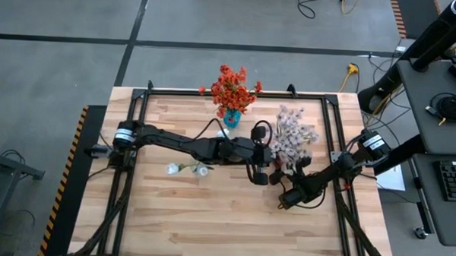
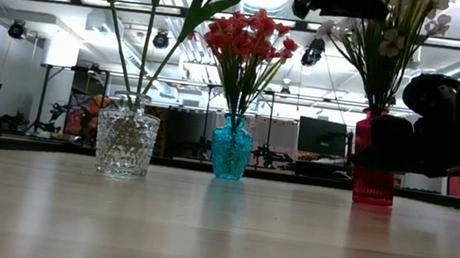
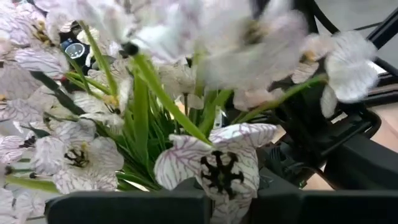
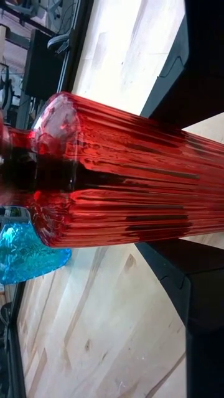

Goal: Sort flowers into vase by color
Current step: Put the white flowers into the red vase, then return to Home Position

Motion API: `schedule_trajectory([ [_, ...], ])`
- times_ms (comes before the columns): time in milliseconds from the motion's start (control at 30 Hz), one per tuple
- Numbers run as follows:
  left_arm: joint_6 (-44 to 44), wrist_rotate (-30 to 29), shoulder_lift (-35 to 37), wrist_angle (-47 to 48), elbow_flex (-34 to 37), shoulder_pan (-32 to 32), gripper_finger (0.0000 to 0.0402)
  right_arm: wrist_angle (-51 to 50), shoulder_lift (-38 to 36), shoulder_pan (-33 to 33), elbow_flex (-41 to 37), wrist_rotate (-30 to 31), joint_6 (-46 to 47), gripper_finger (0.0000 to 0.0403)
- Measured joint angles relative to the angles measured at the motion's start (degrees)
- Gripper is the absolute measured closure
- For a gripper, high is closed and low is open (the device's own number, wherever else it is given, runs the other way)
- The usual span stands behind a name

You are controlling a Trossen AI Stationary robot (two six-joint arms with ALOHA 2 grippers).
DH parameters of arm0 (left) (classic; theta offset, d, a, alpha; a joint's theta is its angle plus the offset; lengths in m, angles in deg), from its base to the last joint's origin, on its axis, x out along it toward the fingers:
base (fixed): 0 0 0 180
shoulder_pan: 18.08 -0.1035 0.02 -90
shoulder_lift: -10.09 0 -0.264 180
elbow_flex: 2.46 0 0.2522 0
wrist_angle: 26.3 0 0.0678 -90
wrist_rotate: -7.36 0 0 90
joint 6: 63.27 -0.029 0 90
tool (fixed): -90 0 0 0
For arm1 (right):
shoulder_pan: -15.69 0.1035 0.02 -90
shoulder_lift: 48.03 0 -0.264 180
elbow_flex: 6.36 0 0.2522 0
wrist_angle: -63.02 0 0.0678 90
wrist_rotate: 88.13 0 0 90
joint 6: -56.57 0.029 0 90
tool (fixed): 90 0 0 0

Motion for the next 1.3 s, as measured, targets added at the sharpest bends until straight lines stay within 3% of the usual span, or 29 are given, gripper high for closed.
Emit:
schedule_trajectory([
  [133, 0.1, 0.0, 1.0, 1.5, 0.1, 0.0, 0.0381, 0.0, 0.0, 0.0, 0.0, 0.0, 0.0, 0.0153],
  [300, -0.1, 0.0, 2.3, 5.5, -0.5, 0.2, 0.0326, 0.0, 0.0, 0.0, 0.0, 0.0, 0.0, 0.0155],
  [500, -0.2, 0.0, 3.5, 15.0, -5.3, 0.4, 0.0251, 0.0, 0.0, 0.0, 0.0, 0.0, 0.1, 0.0153],
  [667, -0.6, -0.7, 3.9, 25.1, -10.3, 0.7, 0.0213, 0.0, 0.0, 0.0, 0.1, -0.1, 0.1, 0.0153],
  [1000, -3.2, -6.8, 11.9, 30.5, -9.8, 2.2, 0.0203, 0.0, 0.0, 0.0, 0.3, -0.1, 0.2, 0.0146],
  [1300, -3.2, -14.9, 19.9, 32.5, -5.5, 5.7, 0.0203, 0.0, -0.3, 0.3, 1.1, -1.1, 0.2, 0.0093],
])
